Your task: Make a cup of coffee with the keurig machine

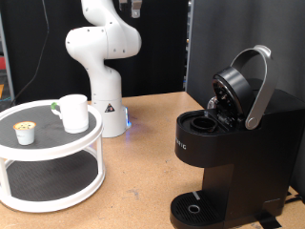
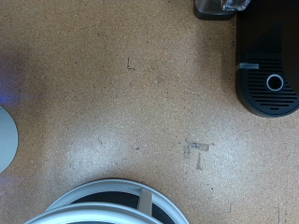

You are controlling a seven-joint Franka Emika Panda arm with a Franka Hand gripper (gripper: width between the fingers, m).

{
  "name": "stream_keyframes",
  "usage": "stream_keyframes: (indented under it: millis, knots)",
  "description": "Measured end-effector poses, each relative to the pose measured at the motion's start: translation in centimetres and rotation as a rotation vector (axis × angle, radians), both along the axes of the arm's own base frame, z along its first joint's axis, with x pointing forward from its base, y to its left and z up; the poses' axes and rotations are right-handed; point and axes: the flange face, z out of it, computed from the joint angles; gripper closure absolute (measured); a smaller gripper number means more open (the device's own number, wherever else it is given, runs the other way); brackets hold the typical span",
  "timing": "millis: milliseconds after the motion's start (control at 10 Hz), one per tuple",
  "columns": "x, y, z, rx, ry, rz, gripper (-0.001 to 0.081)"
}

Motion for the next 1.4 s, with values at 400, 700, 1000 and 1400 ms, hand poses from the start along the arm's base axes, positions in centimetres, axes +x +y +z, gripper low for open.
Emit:
stream_keyframes:
  millis: [400, 700, 1000, 1400]
  knots:
    - [1.0, -3.5, 0.0, 0.066, -0.114, -0.034, 0.0008]
    - [0.2, -8.8, -0.3, 0.099, -0.097, -0.057, 0.0008]
    - [0.2, -9.4, -0.7, 0.101, -0.072, 0.001, 0.0008]
    - [0.6, -11.9, -1.5, 0.083, -0.032, 0.074, 0.0008]
